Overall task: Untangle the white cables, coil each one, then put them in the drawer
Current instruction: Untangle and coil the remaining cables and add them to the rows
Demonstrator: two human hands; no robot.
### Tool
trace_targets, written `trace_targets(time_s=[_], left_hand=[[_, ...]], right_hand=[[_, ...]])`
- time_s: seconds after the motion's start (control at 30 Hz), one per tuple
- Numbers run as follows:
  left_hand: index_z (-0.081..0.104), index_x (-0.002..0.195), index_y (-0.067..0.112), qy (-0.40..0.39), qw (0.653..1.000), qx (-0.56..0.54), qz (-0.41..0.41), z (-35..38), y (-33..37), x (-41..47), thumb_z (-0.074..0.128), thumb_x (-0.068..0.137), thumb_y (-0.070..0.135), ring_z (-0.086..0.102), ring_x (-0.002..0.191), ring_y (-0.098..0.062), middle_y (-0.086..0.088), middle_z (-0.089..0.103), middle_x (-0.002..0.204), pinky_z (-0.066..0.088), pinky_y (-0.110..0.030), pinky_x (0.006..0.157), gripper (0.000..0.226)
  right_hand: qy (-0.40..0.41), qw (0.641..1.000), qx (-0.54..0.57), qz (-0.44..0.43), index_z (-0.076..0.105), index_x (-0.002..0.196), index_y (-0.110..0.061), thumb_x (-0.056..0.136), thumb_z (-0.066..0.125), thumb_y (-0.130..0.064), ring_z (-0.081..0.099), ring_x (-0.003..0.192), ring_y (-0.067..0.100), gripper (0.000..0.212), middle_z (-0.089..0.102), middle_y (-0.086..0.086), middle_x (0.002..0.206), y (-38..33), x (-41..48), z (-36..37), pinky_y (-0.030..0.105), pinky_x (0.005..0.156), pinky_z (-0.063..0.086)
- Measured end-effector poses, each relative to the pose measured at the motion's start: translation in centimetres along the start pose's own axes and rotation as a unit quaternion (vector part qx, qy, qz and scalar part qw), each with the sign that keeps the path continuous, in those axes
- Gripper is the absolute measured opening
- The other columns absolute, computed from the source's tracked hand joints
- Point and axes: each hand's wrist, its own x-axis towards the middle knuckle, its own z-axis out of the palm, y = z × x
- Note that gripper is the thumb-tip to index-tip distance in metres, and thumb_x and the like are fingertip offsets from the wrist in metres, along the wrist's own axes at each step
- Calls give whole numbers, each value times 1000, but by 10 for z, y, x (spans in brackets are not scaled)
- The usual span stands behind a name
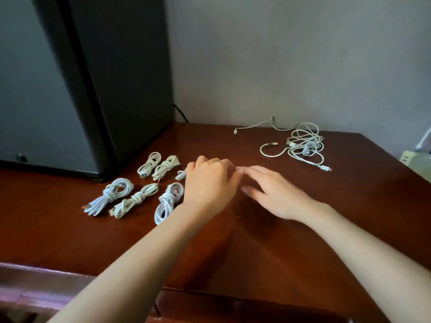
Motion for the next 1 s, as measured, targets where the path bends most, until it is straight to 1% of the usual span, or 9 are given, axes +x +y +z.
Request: trace_targets(time_s=[0.13, 0.23, 0.37, 0.5, 0.63, 0.73, 0.83, 0.9, 1.0], left_hand=[[67, 111, 24, -32, 992, -120, -11, 38, 44, 23, 45, 96, 45, 54, 107, -25, 1, 68, 110, 41, -39, 93, 33], [69, 106, 21, -16, 975, -222, -7, 62, 72, 36, 51, 95, 32, 59, 105, -25, -1, 70, 108, 44, -42, 93, 24], [71, 104, 19, -18, 957, -290, -21, 86, 95, 49, 55, 93, 22, 59, 102, -25, -2, 70, 108, 46, -41, 93, 19], [71, 104, 18, -20, 947, -321, -25, 102, 98, 54, 56, 92, 15, 58, 98, -23, -1, 69, 104, 45, -37, 92, 19], [71, 103, 18, -5, 950, -313, 0, 110, 91, 50, 55, 91, 10, 58, 94, -22, -1, 68, 100, 43, -36, 88, 21], [70, 105, 17, 7, 951, -310, 11, 110, 89, 47, 55, 90, 8, 56, 94, -22, -1, 68, 100, 42, -34, 88, 22], [70, 104, 17, 8, 949, -315, 17, 108, 86, 44, 56, 90, 8, 56, 94, -22, 0, 68, 100, 41, -32, 87, 22], [70, 103, 17, 13, 949, -316, 15, 107, 83, 44, 56, 90, 8, 56, 92, -22, 0, 68, 97, 39, -29, 85, 22], [70, 102, 16, 19, 948, -319, -4, 105, 77, 45, 54, 90, 8, 57, 92, -21, 0, 67, 96, 40, -30, 87, 21]], right_hand=[[39, 998, -11, 51, 50, 136, -23, 95, 55, -26, 46, 126, 12, 41, 49, -8, 137, 61, -14, -16, 28, 107, 34], [99, 990, -3, 100, 59, 127, -20, 93, 57, -20, 50, 122, 15, 34, 57, -3, 129, 101, -24, -22, 24, 103, 34], [153, 977, 0, 150, 64, 120, -16, 93, 57, -17, 51, 120, 19, 27, 60, 1, 124, 133, -26, -26, 26, 101, 34], [130, 979, -43, 153, 57, 129, -17, 94, 55, -17, 44, 125, 24, 35, 55, 3, 133, 146, -7, -25, 31, 106, 30], [51, 983, -60, 167, 33, 146, -31, 99, 44, -27, 32, 136, 30, 49, 41, 4, 147, 143, 27, -21, 42, 112, 25], [-15, 966, -121, 230, 20, 148, -40, 101, 32, -43, 23, 139, 30, 48, 34, 4, 151, 139, 52, -16, 47, 110, 19], [-47, 944, -174, 275, 22, 148, -36, 101, 27, -49, 19, 139, 28, 49, 30, 0, 153, 137, 67, -9, 46, 107, 18], [-30, 943, -177, 282, 31, 146, -30, 101, 29, -46, 20, 137, 25, 48, 31, -5, 152, 135, 68, -5, 45, 106, 19], [76, 952, -106, 275, 43, 141, -22, 100, 39, -36, 27, 138, 22, 43, 35, -4, 151, 136, 60, -5, 43, 108, 22]])
